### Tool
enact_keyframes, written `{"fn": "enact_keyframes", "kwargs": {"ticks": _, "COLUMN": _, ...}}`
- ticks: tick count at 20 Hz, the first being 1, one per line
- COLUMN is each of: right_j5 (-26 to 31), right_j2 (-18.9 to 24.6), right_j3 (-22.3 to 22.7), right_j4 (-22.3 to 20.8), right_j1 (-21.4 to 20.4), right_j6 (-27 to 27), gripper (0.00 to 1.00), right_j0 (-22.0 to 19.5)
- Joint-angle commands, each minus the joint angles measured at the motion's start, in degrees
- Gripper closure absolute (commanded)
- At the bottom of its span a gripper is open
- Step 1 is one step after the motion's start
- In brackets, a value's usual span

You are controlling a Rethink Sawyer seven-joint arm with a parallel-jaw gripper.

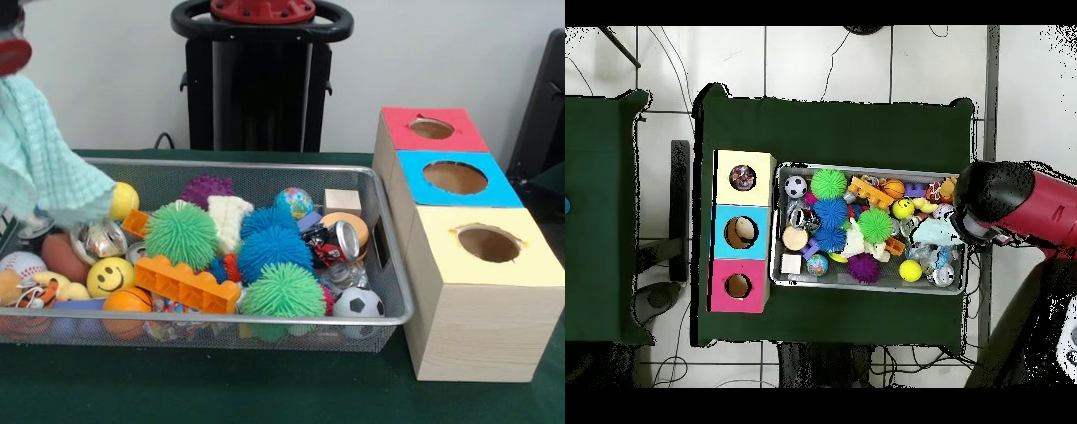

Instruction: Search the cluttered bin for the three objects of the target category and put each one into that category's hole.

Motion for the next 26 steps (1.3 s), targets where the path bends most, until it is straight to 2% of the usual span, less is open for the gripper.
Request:
{"fn": "enact_keyframes", "kwargs": {"ticks": 1, "right_j5": 5.6, "right_j2": 6.0, "right_j3": 7.2, "right_j4": -0.2, "right_j1": -3.7, "right_j6": -8.3, "gripper": 1.0, "right_j0": -0.4}}
{"fn": "enact_keyframes", "kwargs": {"ticks": 12, "right_j5": 0.7, "right_j2": 8.2, "right_j3": 11.3, "right_j4": 0.4, "right_j1": -3.5, "right_j6": -5.1, "gripper": 1.0, "right_j0": -1.5}}
{"fn": "enact_keyframes", "kwargs": {"ticks": 21, "right_j5": -5.1, "right_j2": 10.7, "right_j3": 16.4, "right_j4": 3.1, "right_j1": -3.3, "right_j6": -0.5, "gripper": 1.0, "right_j0": -1.1}}
{"fn": "enact_keyframes", "kwargs": {"ticks": 26, "right_j5": -7.0, "right_j2": 12.1, "right_j3": 18.5, "right_j4": 3.3, "right_j1": -3.4, "right_j6": -0.9, "gripper": 1.0, "right_j0": -1.5}}
